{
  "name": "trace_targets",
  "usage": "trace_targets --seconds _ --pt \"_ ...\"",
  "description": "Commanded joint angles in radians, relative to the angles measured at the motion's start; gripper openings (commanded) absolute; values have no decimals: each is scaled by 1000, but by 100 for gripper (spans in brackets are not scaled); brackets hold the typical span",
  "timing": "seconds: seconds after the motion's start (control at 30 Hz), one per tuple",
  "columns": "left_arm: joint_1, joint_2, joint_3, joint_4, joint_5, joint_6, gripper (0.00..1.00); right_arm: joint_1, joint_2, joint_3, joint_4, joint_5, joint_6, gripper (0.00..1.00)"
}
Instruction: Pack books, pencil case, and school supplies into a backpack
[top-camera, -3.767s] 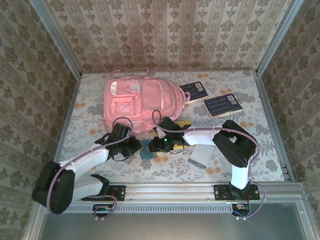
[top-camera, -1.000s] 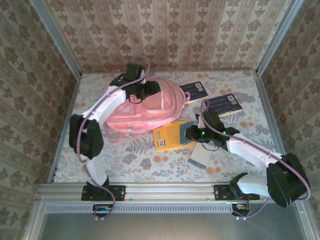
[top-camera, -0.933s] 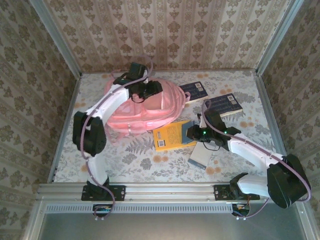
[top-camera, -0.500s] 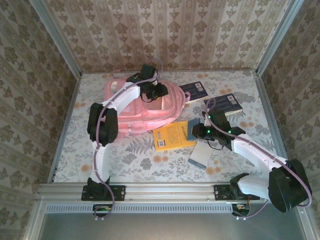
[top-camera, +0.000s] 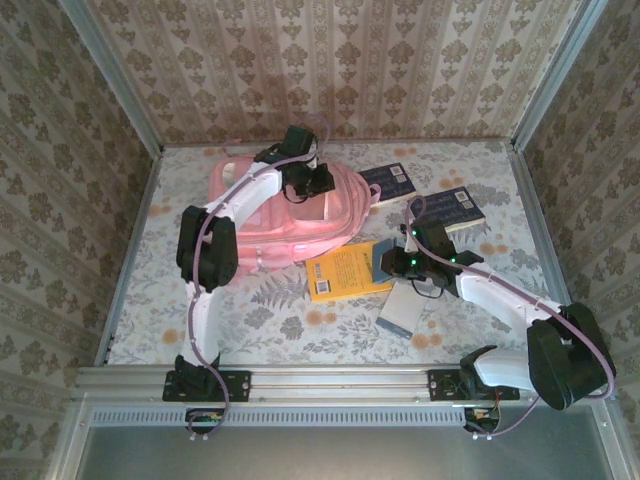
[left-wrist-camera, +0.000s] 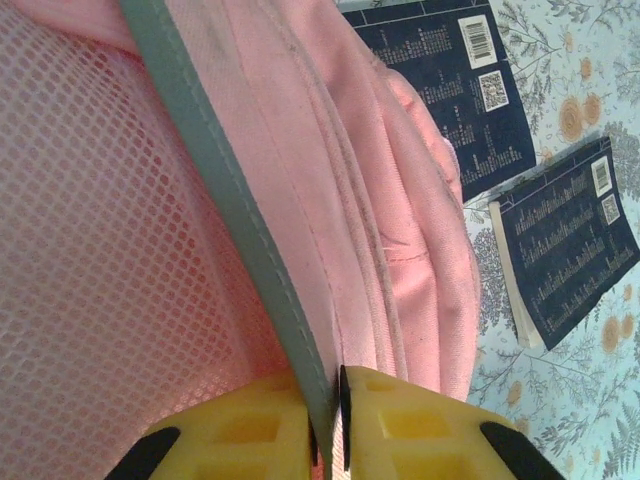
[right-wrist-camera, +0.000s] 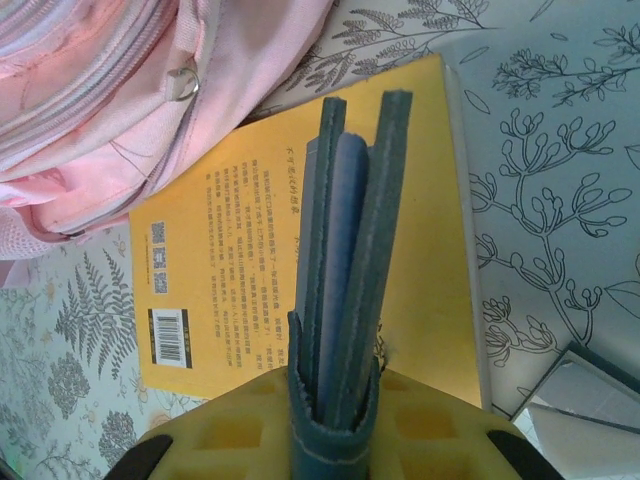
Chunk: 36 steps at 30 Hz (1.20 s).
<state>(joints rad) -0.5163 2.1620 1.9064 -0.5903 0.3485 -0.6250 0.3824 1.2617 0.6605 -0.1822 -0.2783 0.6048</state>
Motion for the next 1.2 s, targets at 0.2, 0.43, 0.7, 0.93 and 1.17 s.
trace_targets --seconds 0.2,0.43,0.7,0.93,1.17 --pt "-34 77 75 -52 11 44 34 -8 1 1 20 -27 -9 17" --pt "-32 118 169 -138 -13 101 15 -9 -20 7 1 -18 -10 17" --pt "-3 -9 221 -254 8 272 0 -7 -109 45 -79 55 0 21" --pt "39 -181 213 -368 35 356 0 -8 -151 97 -146 143 6 24" --pt "90 -376 163 -387 78 421 0 -8 -208 125 -76 39 -8 21"
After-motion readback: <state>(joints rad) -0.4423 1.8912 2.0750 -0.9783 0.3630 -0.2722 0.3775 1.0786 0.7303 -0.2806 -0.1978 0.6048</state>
